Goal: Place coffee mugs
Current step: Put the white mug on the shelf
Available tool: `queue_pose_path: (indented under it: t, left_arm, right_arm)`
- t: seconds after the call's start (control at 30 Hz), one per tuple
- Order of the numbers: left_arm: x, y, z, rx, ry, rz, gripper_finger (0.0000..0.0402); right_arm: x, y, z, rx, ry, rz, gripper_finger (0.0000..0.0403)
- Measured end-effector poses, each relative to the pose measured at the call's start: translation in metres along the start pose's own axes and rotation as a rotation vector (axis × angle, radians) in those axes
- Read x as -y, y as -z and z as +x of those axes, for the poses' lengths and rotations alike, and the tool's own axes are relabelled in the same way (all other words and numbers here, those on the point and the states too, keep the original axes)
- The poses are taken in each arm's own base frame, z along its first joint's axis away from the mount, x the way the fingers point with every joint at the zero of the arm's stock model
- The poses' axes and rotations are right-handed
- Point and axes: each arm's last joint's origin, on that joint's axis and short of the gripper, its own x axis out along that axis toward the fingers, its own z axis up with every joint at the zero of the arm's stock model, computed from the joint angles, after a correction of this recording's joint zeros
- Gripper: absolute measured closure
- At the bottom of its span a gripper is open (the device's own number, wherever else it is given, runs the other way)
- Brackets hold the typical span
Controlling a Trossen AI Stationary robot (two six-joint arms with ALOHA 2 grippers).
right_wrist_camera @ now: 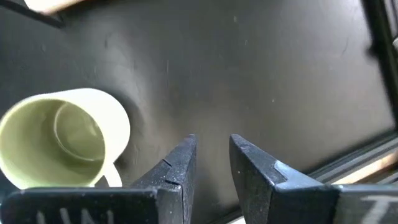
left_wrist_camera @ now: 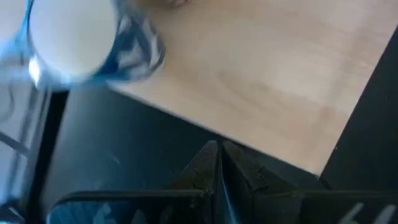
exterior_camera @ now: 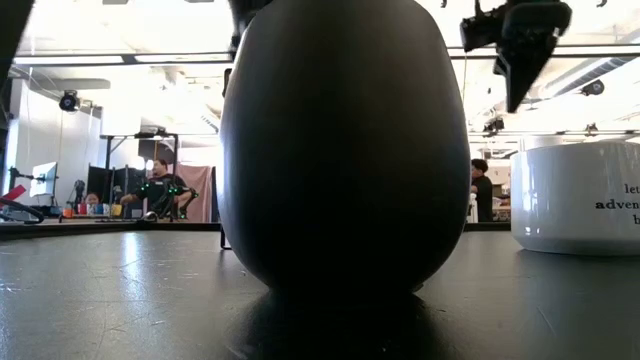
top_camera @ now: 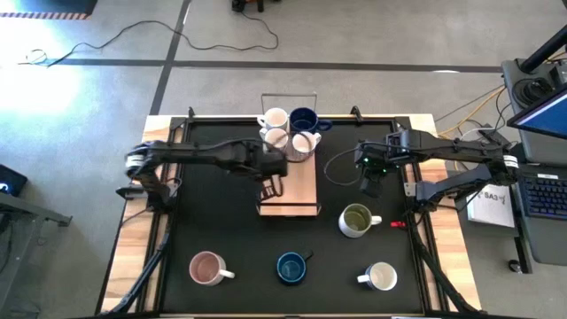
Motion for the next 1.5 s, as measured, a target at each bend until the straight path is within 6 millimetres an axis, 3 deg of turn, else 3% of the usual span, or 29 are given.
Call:
queue_pose_path:
  t: [0.2, 0.43, 0.73, 1.17, 1.5]
  left_arm:
    - [0.003, 0.054, -0.013, 0.22, 0.115, -0.146, 0.0398]
    - [0.022, 0.11, -0.025, 0.496, 0.305, -0.088, 0.0398]
    - [0.031, 0.164, -0.014, 0.683, 0.177, -0.078, 0.0398]
    - [0.033, 0.18, 0.014, 0.633, 0.138, -0.06, 0.0398]
    - [0.034, 0.182, 0.018, 0.606, 0.116, -0.036, 0.0398]
  right_arm:
    - [0.002, 0.018, 0.008, 0.073, -0.054, 0.041, 0.0319]
    - [-0.001, 0.032, 0.012, 0.088, -0.183, 0.143, 0.0319]
    - [-0.016, 0.042, 0.021, 0.026, -0.208, 0.303, 0.032]
    - [-0.055, 0.049, 0.03, -0.049, -0.247, 0.412, 0.0341]
    - [-0.077, 0.042, 0.05, -0.107, -0.199, 0.383, 0.029]
